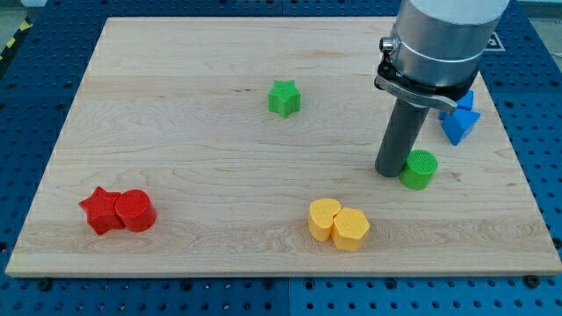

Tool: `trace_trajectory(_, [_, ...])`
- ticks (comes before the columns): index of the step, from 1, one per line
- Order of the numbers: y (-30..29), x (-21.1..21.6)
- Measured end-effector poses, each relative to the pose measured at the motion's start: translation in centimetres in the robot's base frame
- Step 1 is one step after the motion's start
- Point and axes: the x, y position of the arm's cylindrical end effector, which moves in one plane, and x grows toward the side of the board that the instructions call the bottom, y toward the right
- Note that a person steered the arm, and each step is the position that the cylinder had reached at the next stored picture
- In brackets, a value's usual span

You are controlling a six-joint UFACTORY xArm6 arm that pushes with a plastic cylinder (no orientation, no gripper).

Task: Place the arm towards the top left of the green circle

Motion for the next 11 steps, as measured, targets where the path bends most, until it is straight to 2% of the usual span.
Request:
trace_trajectory(4, [0.4,-0.1])
trace_trajectory(5, [-0.9,-2.7])
trace_trajectory(6, [-1.0,-2.6])
trace_trajectory(8, [-0.3,1.4])
trace_trajectory(11, [0.0,-0.8])
